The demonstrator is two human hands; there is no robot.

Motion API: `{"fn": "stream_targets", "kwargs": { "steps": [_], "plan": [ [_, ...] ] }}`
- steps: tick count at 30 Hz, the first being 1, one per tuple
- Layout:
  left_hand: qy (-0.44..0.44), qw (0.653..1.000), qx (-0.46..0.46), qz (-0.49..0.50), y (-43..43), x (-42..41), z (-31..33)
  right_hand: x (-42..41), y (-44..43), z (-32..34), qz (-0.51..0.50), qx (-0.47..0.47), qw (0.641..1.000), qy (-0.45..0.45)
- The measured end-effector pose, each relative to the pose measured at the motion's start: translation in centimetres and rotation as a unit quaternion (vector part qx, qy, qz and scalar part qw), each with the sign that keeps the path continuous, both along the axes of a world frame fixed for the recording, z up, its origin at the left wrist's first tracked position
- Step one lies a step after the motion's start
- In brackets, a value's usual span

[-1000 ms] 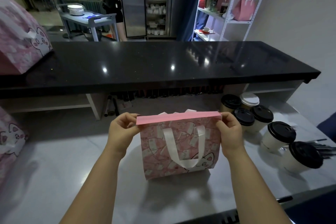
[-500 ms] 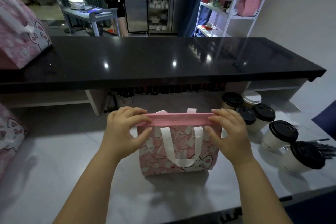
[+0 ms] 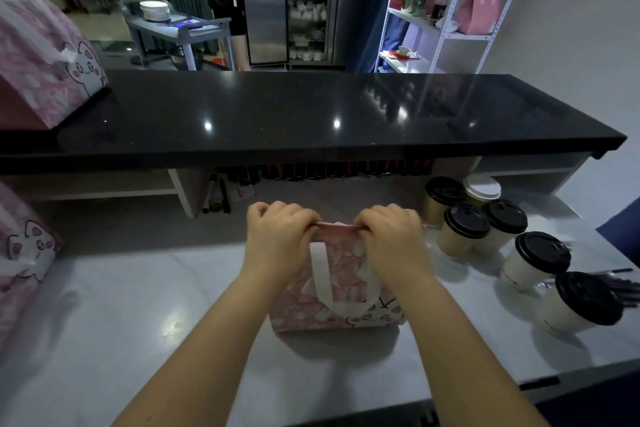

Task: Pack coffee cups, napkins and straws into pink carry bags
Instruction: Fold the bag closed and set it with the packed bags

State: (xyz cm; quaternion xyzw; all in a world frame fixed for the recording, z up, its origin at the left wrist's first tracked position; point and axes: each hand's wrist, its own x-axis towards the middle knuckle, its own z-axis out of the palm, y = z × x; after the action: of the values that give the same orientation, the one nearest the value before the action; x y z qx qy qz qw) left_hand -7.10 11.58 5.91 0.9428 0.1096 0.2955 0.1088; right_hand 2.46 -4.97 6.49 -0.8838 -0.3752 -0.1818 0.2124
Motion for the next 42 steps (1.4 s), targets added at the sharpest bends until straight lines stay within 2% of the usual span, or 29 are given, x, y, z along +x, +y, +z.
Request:
{"fn": "stream_targets", "kwargs": {
  "steps": [3, 9, 13, 15, 18, 22, 23, 26, 27, 29, 31, 32, 34, 36, 38, 40, 42],
  "plan": [
    [-0.005, 1.0, -0.018, 0.024, 2.3, -1.3, -0.5, 1.3, -2.3, -0.1, -0.016, -0.007, 0.999, 0.034],
    [-0.015, 0.999, -0.038, 0.034, 3.0, -1.9, -1.2, 1.0, -2.8, 0.0, 0.011, 0.01, 1.0, -0.012],
    [-0.012, 0.997, -0.077, 0.001, 4.4, -2.5, -1.4, 2.8, -4.9, 0.1, -0.027, 0.012, 0.999, 0.029],
    [-0.003, 0.994, -0.108, -0.025, 5.1, -2.5, -1.3, 2.6, -4.9, -0.1, -0.009, 0.037, 0.999, 0.024],
    [-0.055, 0.992, -0.11, -0.018, 6.1, -2.1, -1.0, 2.6, -4.4, -0.4, 0.019, 0.076, 0.997, 0.009],
    [-0.099, 0.989, -0.111, 0.005, 7.1, -2.1, -1.3, 4.1, -4.3, -0.9, -0.017, 0.135, 0.98, 0.147],
    [-0.098, 0.989, -0.113, 0.007, 7.2, -2.1, -1.5, 4.3, -4.3, -1.0, -0.021, 0.145, 0.977, 0.157],
    [-0.099, 0.988, -0.116, 0.009, 7.4, -2.2, -2.2, 4.4, -3.9, -1.5, -0.03, 0.194, 0.974, 0.112],
    [-0.105, 0.984, -0.142, 0.008, 7.4, -2.2, -2.5, 4.3, -3.8, -1.9, -0.03, 0.219, 0.969, 0.114],
    [-0.105, 0.957, -0.271, -0.006, 7.0, -2.3, -3.1, 4.0, -3.7, -2.9, -0.016, 0.285, 0.94, 0.188],
    [-0.09, 0.918, -0.385, -0.016, 6.8, -3.2, -4.1, 3.2, -4.2, -4.3, 0.019, 0.352, 0.882, 0.312],
    [-0.078, 0.898, -0.434, -0.013, 6.7, -3.9, -5.0, 2.8, -4.7, -5.4, 0.023, 0.371, 0.858, 0.354],
    [-0.047, 0.851, -0.523, -0.018, 6.2, -5.6, -7.2, 1.8, -6.0, -8.0, -0.006, 0.371, 0.835, 0.407],
    [-0.013, 0.822, -0.57, -0.019, 5.2, -7.1, -9.6, 0.8, -7.0, -10.3, -0.032, 0.353, 0.816, 0.456],
    [-0.003, 0.818, -0.576, -0.004, 4.0, -7.6, -11.3, -0.1, -6.8, -11.7, -0.031, 0.356, 0.795, 0.49],
    [-0.026, 0.805, -0.592, 0.016, 3.3, -7.0, -11.9, -0.5, -5.7, -11.9, -0.044, 0.383, 0.779, 0.494],
    [-0.058, 0.778, -0.625, 0.03, 2.8, -5.9, -11.8, -0.6, -4.5, -11.6, -0.062, 0.411, 0.767, 0.488]
  ]
}}
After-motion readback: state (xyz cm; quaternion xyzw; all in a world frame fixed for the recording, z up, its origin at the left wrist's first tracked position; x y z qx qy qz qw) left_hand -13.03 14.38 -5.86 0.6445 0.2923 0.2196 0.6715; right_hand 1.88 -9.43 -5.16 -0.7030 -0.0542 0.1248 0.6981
